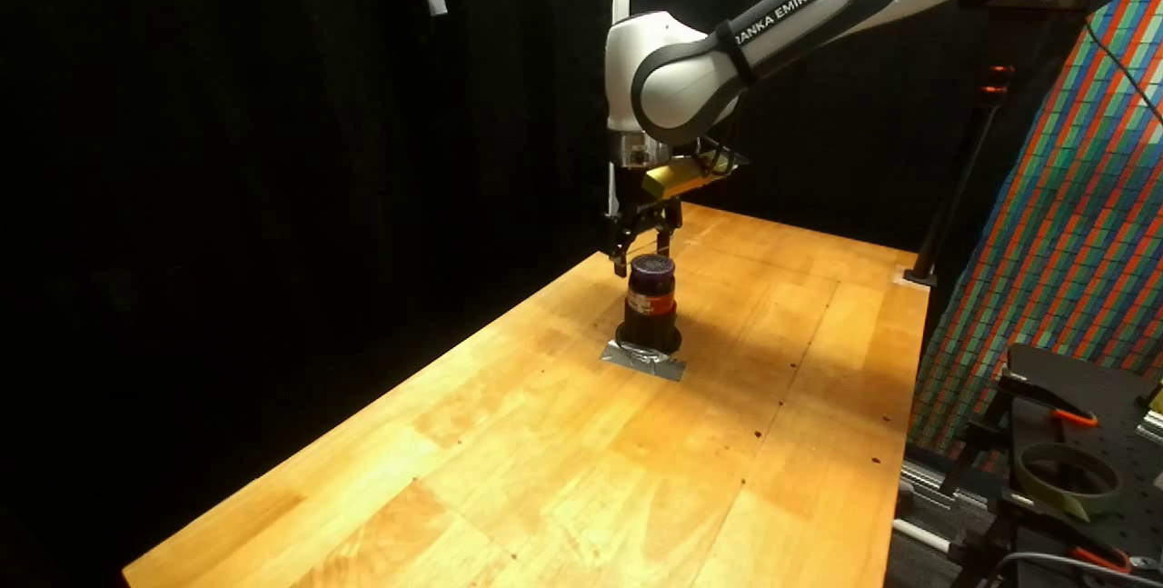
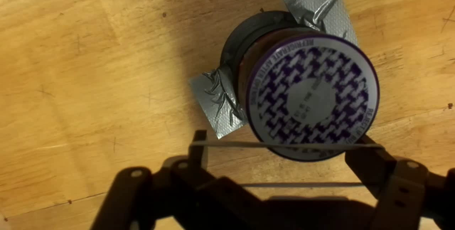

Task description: Put the elastic rubber on the object

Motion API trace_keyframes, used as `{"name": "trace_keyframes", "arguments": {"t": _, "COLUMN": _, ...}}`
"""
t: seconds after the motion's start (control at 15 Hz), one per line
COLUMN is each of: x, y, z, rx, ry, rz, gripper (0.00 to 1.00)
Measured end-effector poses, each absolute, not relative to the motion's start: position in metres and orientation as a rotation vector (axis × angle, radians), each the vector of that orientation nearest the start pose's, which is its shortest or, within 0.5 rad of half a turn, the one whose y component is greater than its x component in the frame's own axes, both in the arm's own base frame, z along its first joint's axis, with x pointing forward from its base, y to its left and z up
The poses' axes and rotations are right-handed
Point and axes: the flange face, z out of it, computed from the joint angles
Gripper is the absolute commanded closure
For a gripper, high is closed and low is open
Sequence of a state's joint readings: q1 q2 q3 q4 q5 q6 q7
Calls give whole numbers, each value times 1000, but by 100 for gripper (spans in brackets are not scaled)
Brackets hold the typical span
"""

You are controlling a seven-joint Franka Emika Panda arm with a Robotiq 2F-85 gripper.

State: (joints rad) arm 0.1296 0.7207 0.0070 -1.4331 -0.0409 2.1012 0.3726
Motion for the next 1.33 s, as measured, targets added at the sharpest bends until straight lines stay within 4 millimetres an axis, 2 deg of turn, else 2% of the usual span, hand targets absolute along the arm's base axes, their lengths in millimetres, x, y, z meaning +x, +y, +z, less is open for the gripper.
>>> {"name": "trace_keyframes", "arguments": {"t": 0.53, "x": 710, "y": 96, "z": 249, "rx": -3158, "ry": 345, "rz": 124, "gripper": 0}}
{"name": "trace_keyframes", "arguments": {"t": 0.87, "x": 697, "y": 102, "z": 253, "rx": -3132, "ry": 243, "rz": 302, "gripper": 0}}
{"name": "trace_keyframes", "arguments": {"t": 1.07, "x": 685, "y": 101, "z": 252, "rx": -3084, "ry": 135, "rz": 456, "gripper": 0}}
{"name": "trace_keyframes", "arguments": {"t": 1.27, "x": 678, "y": 97, "z": 247, "rx": -3042, "ry": 88, "rz": 533, "gripper": 0}}
{"name": "trace_keyframes", "arguments": {"t": 1.33, "x": 677, "y": 96, "z": 246, "rx": -3032, "ry": 88, "rz": 541, "gripper": 25}}
